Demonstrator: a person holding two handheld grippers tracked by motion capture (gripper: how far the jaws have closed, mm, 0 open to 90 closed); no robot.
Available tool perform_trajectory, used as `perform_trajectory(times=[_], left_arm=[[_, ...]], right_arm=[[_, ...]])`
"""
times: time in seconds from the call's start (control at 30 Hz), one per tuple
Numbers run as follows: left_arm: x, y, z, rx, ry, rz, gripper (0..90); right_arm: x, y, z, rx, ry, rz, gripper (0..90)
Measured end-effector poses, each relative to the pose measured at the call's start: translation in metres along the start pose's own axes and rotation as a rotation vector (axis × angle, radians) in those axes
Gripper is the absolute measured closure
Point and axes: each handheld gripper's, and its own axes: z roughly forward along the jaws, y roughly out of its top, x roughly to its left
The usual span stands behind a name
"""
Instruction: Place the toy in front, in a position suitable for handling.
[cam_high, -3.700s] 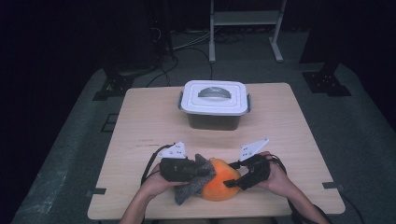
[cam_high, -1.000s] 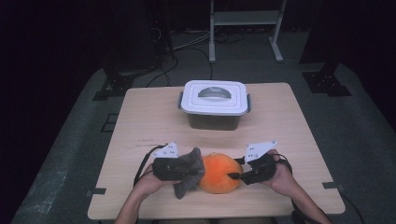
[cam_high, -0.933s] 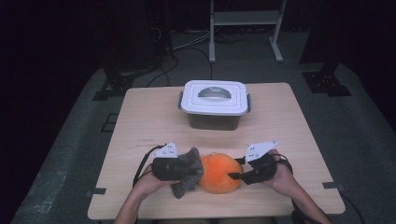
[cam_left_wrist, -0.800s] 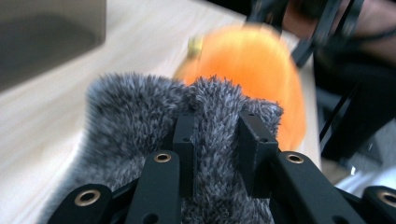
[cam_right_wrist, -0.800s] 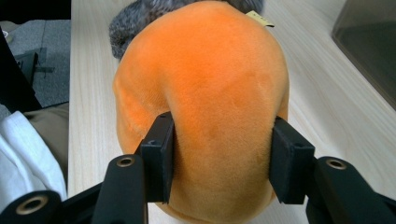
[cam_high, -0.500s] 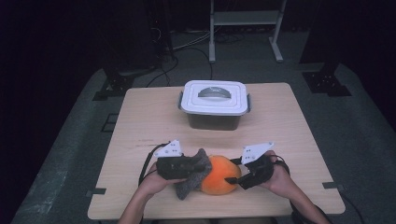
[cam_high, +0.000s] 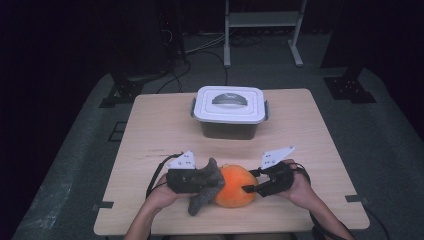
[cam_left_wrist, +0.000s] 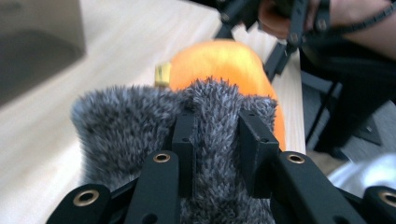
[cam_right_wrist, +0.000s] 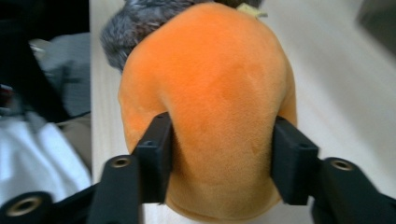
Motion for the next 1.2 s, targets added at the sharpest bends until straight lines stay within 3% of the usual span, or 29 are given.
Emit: perform_trajectory(times=[0.1, 0.2, 0.27, 0.33, 0.43, 0.5, 0.67, 0.7, 0.8, 0.87, 0.97, 1.07, 1.2], left_arm=[[-0.007, 0.013, -0.003, -0.049, 0.013, 0.024, 70.4], [-0.015, 0.017, 0.002, 0.014, 0.043, 0.074, 70.3], [-0.014, 0.012, 0.005, 0.041, 0.032, 0.071, 70.4], [-0.01, 0.006, 0.006, 0.052, 0.013, 0.045, 70.5], [-0.005, 0.0, 0.002, 0.066, -0.011, 0.028, 70.5], [-0.003, -0.002, -0.002, 0.077, -0.02, 0.025, 70.5], [-0.002, -0.003, -0.004, 0.082, -0.037, 0.025, 70.4], [-0.002, -0.002, -0.004, 0.08, -0.034, 0.025, 70.4], [-0.004, 0.003, -0.006, 0.054, -0.011, 0.031, 70.4], [-0.007, 0.01, -0.01, 0.029, 0.0, 0.047, 70.5], [-0.016, 0.02, -0.01, -0.008, -0.025, 0.076, 70.6], [-0.023, 0.024, -0.002, 0.041, -0.004, 0.125, 70.4], [-0.013, 0.016, -0.004, 0.049, 0.015, 0.095, 70.7]], right_arm=[[0.015, 0.008, 0.002, -0.008, -0.056, -0.068, 48.3], [0.028, 0.014, 0.01, 0.012, -0.05, -0.131, 47.0], [0.029, 0.014, 0.013, 0.03, -0.042, -0.141, 42.5], [0.025, 0.013, 0.013, 0.035, -0.01, -0.117, 34.7], [0.015, 0.009, 0.011, 0.0, 0.041, -0.058, 27.7], [0.011, 0.007, 0.009, -0.01, 0.037, -0.036, 23.8], [0.002, -0.001, 0.018, 0.033, 0.089, 0.017, 17.4], [0.002, -0.001, 0.02, 0.029, 0.094, 0.014, 18.6], [0.007, 0.003, 0.017, 0.017, 0.063, 0.001, 39.5], [0.012, 0.008, 0.013, 0.002, 0.031, -0.021, 46.3], [0.019, 0.013, 0.01, -0.024, 0.009, -0.037, 48.2], [0.025, 0.016, 0.014, 0.003, -0.009, -0.073, 48.7], [0.021, 0.013, 0.013, 0.009, -0.017, -0.057, 52.1]])
